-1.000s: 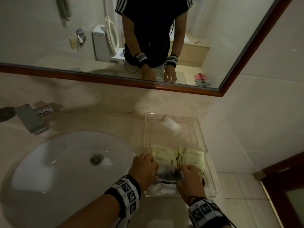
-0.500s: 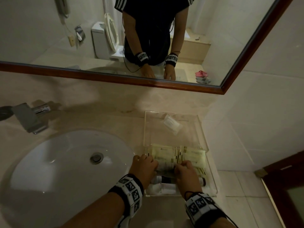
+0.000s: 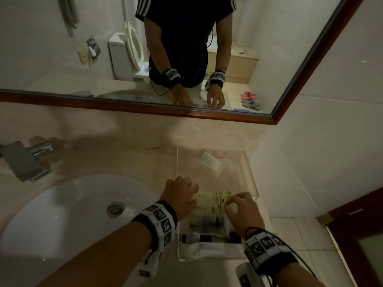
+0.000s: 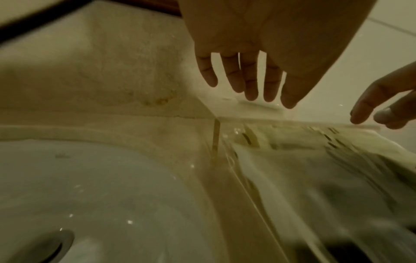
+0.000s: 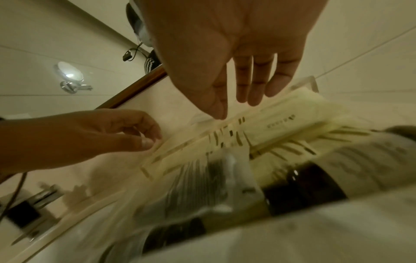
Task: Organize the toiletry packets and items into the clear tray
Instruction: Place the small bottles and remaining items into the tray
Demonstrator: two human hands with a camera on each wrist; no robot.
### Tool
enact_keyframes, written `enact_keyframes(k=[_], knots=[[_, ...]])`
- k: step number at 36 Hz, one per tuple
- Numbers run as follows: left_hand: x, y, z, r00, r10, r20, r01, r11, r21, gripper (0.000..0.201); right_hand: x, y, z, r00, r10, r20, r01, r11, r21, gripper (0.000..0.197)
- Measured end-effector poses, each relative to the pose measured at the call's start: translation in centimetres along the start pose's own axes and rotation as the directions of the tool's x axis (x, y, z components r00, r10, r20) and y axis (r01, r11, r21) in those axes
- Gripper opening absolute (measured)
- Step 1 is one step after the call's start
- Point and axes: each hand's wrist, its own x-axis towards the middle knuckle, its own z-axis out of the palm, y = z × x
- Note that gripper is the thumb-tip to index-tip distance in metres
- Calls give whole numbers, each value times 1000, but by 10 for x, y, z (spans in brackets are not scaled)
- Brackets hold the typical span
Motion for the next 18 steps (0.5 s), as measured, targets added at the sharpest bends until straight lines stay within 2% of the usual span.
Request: enact_keyframes(k=[4,9,13,18], knots=[[25,-7,-12,1000,-22,7,22,1000,1,35,26,-3,-9,998,61,18,-61,998,15,25],[53,-13,-16,999,-29,35,29,999,-15,50,61,-15,-11,992,111,57,-113,993,21,47],[73,-17,-10,994,-27,108,25,1000,19,58,88,-28,-8,994,98,58,-98,995,6,60],[89,-18,-1,983,-56,172,72,993,-91,60,112,-36,3,996,32,81,-27,998,-64,75]])
